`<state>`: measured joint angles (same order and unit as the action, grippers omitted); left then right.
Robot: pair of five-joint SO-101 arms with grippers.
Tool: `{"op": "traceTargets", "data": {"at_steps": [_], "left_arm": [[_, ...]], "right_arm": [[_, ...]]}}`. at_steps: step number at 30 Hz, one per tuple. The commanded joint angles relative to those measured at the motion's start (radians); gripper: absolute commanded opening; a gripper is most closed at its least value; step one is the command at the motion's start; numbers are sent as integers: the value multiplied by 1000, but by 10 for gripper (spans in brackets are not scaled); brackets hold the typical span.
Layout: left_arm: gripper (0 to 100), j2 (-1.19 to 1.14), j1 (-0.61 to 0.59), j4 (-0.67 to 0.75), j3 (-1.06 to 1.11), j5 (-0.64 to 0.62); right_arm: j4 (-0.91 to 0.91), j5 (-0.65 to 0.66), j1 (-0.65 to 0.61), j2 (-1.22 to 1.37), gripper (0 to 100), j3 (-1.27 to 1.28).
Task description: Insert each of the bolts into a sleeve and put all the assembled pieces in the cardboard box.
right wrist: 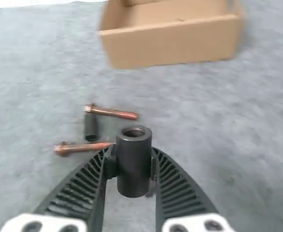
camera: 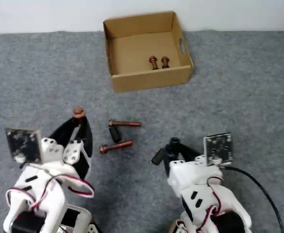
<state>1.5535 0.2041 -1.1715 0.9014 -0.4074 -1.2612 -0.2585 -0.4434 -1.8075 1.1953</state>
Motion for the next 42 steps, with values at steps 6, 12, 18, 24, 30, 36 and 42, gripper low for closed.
{"op": "traceTargets", "data": {"at_steps": [6, 12, 18, 24, 30, 36, 42], "left_arm": [[5, 91, 239, 153, 47, -160], [5, 91, 321, 184, 73, -166], [5, 92, 361, 189, 77, -183], [5, 91, 361, 252, 124, -204], [5, 91, 361, 259, 166, -207], [5, 91, 361, 333, 219, -207], [5, 92, 361, 334, 237, -207]], "right_arm": [[105, 120, -259, 8, 9, 26], [105, 212, -328, 8, 9, 18], [137, 215, -377, 7, 9, 18], [229, 216, -390, 8, 9, 18], [231, 216, -390, 8, 9, 18], [231, 216, -390, 8, 9, 18], [231, 216, -390, 8, 9, 18]]}}
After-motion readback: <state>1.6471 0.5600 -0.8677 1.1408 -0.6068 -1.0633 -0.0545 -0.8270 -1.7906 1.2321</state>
